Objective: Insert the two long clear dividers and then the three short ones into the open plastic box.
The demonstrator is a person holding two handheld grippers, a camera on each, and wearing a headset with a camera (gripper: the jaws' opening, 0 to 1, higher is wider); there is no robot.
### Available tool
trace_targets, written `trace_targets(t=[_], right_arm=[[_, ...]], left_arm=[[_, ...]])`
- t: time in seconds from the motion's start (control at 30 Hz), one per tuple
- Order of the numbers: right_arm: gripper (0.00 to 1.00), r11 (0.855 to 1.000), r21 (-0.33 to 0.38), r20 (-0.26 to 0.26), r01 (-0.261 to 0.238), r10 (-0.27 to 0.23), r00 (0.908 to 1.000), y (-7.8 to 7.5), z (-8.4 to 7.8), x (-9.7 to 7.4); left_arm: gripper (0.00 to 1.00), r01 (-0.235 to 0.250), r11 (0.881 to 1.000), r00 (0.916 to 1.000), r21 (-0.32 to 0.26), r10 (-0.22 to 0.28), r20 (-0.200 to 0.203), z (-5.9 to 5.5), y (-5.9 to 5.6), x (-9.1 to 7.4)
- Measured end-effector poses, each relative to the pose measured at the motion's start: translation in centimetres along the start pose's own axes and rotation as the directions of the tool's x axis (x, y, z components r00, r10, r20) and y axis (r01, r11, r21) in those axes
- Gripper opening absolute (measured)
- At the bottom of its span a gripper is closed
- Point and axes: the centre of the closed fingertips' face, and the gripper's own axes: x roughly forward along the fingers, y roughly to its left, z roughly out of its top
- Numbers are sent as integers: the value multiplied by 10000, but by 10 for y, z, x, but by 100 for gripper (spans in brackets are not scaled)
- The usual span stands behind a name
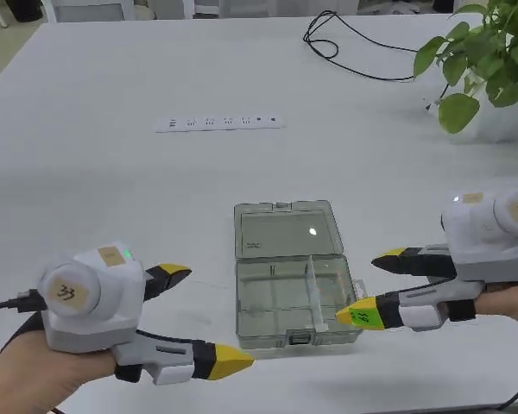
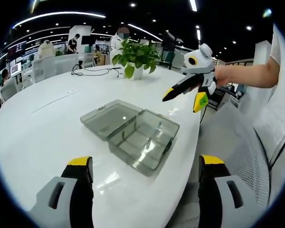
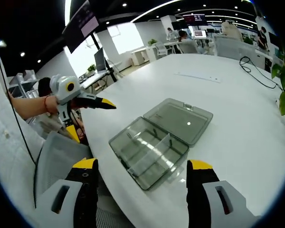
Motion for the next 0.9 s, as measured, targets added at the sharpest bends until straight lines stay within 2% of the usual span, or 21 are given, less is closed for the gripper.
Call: trace_targets(t=[0.13,0.4,0.63,0.8,0.9], right_arm=[[80,9989,-470,38,-95,97,9999,0,-5,-3],[85,9947,-970,137,-329,344,9993,1,-13,-7],[90,9879,-1458,115,-530,552,9984,1,-25,-11],[92,9858,-1589,199,-551,590,9981,-10,-35,-16],[92,9829,-1764,263,-534,589,9979,-8,-37,-16]], left_arm=[[93,-97,9999,9999,-107,96,-45,-1,2,0],[92,-251,9992,9995,-300,245,-210,-5,5,1],[90,-509,9970,9976,-579,480,-508,-11,11,2],[88,-631,9954,9960,-719,583,-675,-15,13,2],[86,-782,9927,9937,-918,702,-879,-19,17,3]])
